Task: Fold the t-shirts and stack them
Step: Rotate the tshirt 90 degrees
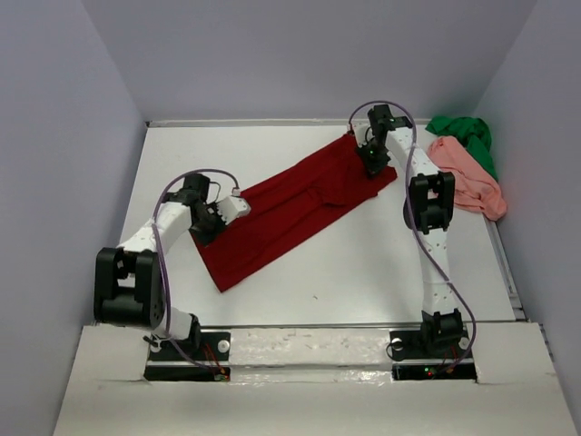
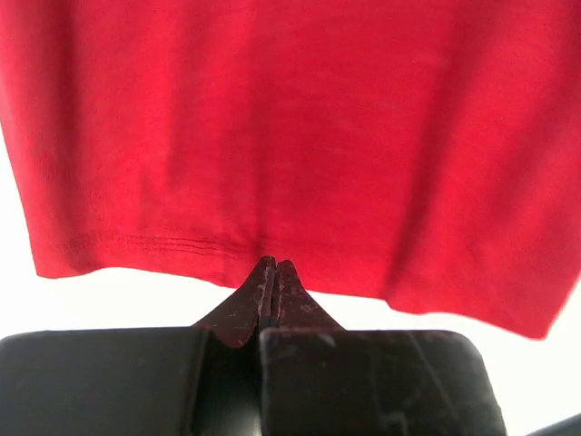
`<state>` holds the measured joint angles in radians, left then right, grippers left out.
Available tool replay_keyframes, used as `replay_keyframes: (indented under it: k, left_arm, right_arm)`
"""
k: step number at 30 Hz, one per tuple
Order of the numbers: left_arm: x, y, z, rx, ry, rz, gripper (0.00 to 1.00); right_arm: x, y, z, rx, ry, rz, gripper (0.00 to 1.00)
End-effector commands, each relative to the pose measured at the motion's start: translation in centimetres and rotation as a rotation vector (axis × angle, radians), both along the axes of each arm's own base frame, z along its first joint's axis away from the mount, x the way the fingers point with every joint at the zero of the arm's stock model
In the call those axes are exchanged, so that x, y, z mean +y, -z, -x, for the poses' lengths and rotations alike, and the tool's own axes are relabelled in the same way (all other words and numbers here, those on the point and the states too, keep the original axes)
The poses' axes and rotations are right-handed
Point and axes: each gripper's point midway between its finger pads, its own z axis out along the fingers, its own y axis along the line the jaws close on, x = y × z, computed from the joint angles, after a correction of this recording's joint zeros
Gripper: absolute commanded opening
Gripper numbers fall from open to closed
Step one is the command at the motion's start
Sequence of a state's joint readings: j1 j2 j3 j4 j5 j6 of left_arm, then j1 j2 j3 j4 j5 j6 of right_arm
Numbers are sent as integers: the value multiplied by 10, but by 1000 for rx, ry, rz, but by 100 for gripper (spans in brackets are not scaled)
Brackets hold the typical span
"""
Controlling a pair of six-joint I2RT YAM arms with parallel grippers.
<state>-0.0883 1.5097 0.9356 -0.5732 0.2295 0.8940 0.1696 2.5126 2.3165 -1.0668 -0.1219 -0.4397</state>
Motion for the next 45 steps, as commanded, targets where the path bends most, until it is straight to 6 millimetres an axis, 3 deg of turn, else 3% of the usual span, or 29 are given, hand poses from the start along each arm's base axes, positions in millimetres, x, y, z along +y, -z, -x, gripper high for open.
replay_keyframes:
  k: [1, 3, 4, 5, 6, 9, 11, 13, 14, 17, 18, 19, 20, 21, 22, 24, 27, 28, 29, 31, 32, 33, 35, 36, 37, 41, 45]
  left_arm:
    - [-38, -18, 47, 54, 146, 66, 0]
    - [-53, -21, 57, 66, 176, 91, 0]
    - [-63, -21, 63, 83, 180, 117, 0]
    - [-78, -21, 69, 89, 223, 128, 0]
    - [-88, -20, 75, 105, 222, 143, 0]
    - [-119, -31, 74, 65, 285, 204, 0]
    - [-128, -42, 67, 27, 298, 235, 0]
    - [-132, -57, 50, -44, 297, 239, 0]
    - [-135, -67, 43, -79, 303, 246, 0]
    - [-137, -81, 26, -155, 300, 240, 0]
    - [-139, -87, 19, -182, 288, 245, 0]
    - [-138, -92, 9, -219, 267, 244, 0]
    - [-138, -94, 2, -234, 248, 246, 0]
    - [-136, -96, -3, -242, 236, 244, 0]
    - [-129, -97, -11, -249, 202, 239, 0]
    - [-120, -99, -26, -265, 159, 241, 0]
    - [-84, -109, -54, -329, 30, 269, 0]
    - [-73, -111, -61, -345, -12, 285, 0]
    - [-48, -114, -73, -366, -107, 296, 0]
    - [-28, -121, -83, -385, -180, 331, 0]
    - [-22, -126, -87, -403, -225, 353, 0]
    - [2, -128, -91, -426, -298, 348, 0]
    - [20, -142, -96, -508, -355, 348, 0]
    - [33, -138, -94, -515, -409, 347, 0]
    - [40, -142, -95, -536, -434, 346, 0]
    - [57, -148, -88, -564, -479, 343, 0]
    - [66, -147, -82, -571, -507, 326, 0]
  right_arm:
    - [22, 27, -28, -10, -28, -105, 0]
    - [29, 10, -49, -105, -54, -139, 0]
    - [34, -13, -69, -216, -67, -159, 0]
    - [36, -5, -65, -205, -77, -171, 0]
    - [49, -18, -76, -277, -114, -208, 0]
    - [61, -48, -84, -346, -144, -240, 0]
    - [60, -67, -87, -384, -144, -238, 0]
    - [55, -76, -84, -395, -142, -209, 0]
    - [51, -97, -82, -429, -141, -195, 0]
    - [40, -109, -64, -417, -113, -155, 0]
    - [41, -136, -54, -447, -112, -178, 0]
    - [42, -126, -38, -398, -113, -193, 0]
    - [49, -145, -23, -396, -129, -248, 0]
    - [48, -133, -17, -365, -127, -244, 0]
    - [60, -145, 1, -339, -151, -293, 0]
    - [82, -136, 34, -235, -205, -339, 0]
    - [106, -122, 69, -128, -281, -348, 0]
    - [125, -116, 88, -83, -334, -336, 0]
    - [134, -110, 96, -61, -358, -332, 0]
    - [162, -99, 118, -27, -426, -312, 0]
    - [170, -92, 122, -13, -439, -309, 0]
    - [179, -87, 127, -1, -456, -309, 0]
    - [204, -83, 137, 9, -507, -310, 0]
    - [212, -70, 139, 34, -517, -300, 0]
    - [221, -72, 138, 26, -535, -302, 0]
    - [258, -52, 155, 64, -609, -285, 0]
    - [278, -32, 171, 91, -648, -275, 0]
